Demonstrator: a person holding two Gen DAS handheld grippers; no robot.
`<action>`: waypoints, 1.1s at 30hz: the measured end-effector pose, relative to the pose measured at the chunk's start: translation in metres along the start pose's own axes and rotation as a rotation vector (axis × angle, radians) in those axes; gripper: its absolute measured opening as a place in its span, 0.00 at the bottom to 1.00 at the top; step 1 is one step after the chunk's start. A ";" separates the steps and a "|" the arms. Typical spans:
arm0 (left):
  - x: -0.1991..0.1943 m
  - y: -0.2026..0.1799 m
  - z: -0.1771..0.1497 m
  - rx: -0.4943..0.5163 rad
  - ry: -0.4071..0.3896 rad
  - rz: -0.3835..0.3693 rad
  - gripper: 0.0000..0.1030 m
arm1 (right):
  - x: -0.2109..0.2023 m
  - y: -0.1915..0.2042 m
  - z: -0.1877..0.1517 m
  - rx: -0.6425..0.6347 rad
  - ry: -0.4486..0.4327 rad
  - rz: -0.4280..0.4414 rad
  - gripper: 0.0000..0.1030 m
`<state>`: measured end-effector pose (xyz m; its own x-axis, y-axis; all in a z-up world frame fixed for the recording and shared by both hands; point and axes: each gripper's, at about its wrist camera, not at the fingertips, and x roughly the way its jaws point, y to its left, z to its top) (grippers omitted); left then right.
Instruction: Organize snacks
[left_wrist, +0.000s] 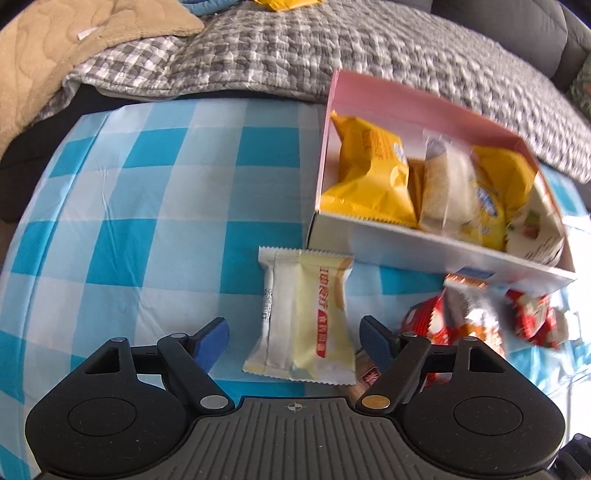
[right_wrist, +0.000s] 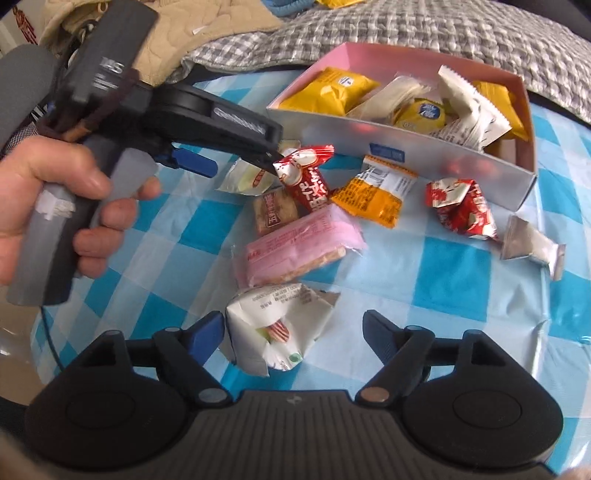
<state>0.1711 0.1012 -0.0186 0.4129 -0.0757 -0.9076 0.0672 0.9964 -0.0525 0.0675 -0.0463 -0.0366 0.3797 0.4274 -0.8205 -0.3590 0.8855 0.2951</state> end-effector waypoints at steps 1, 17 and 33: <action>0.001 -0.001 -0.001 0.017 -0.007 0.011 0.69 | 0.004 0.003 0.001 -0.013 0.000 0.004 0.61; -0.028 0.030 -0.001 -0.035 -0.032 -0.071 0.43 | -0.036 -0.015 0.007 -0.001 -0.057 0.060 0.46; -0.067 0.008 0.016 -0.014 -0.150 -0.196 0.43 | -0.065 -0.056 0.025 0.145 -0.226 -0.009 0.46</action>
<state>0.1586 0.1134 0.0488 0.5238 -0.2714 -0.8075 0.1468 0.9625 -0.2282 0.0841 -0.1194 0.0125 0.5691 0.4345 -0.6981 -0.2349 0.8995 0.3684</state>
